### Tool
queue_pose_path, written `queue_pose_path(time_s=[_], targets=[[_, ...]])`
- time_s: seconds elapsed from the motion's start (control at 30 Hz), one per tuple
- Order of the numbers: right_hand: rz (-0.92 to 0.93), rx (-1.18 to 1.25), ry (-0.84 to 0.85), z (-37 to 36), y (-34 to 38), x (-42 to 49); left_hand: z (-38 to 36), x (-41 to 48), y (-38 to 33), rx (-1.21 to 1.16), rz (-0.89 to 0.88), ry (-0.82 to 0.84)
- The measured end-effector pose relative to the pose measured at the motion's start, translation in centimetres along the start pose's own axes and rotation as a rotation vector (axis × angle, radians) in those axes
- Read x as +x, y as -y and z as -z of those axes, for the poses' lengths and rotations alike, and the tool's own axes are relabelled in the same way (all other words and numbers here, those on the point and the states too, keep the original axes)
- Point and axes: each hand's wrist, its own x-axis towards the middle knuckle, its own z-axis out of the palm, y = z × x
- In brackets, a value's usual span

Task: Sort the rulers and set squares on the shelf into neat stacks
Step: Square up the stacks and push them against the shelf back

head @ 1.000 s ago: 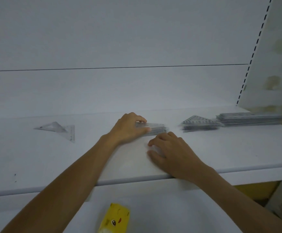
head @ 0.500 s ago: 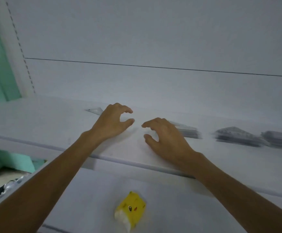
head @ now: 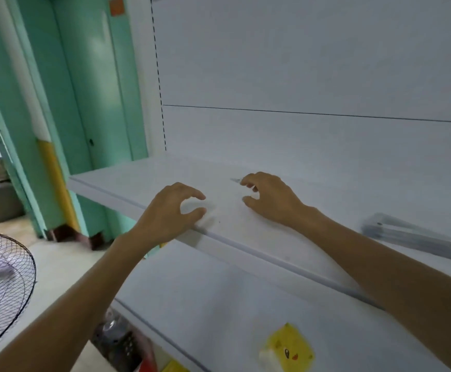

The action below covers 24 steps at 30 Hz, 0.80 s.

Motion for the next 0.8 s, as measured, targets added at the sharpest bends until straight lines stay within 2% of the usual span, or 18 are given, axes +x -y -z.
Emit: queue_pose_path(time_s=[0.1,0.23,0.4,0.63,0.8], targets=[[-0.063,-0.063,-0.018,-0.4,-0.4,2.9,0.1,2.8,2.9,-0.045,-0.046,0.053],[-0.272,-0.133,0.002,-0.7,-2.2,5.1,-0.2,7.8,6.8,-0.061,-0.136,0.13],[-0.463,-0.147,0.024,-0.5,-4.1,5.3,-3.1,14.6,8.5,-0.092,-0.274,0.305],[-0.517,-0.213,0.076,-3.0,-3.5,7.4,-8.1,19.4,7.7,-0.052,-0.398,0.525],[-0.547,-0.221,0.113,-4.8,-3.5,9.2,-8.6,19.6,8.6,0.053,-0.504,0.574]])
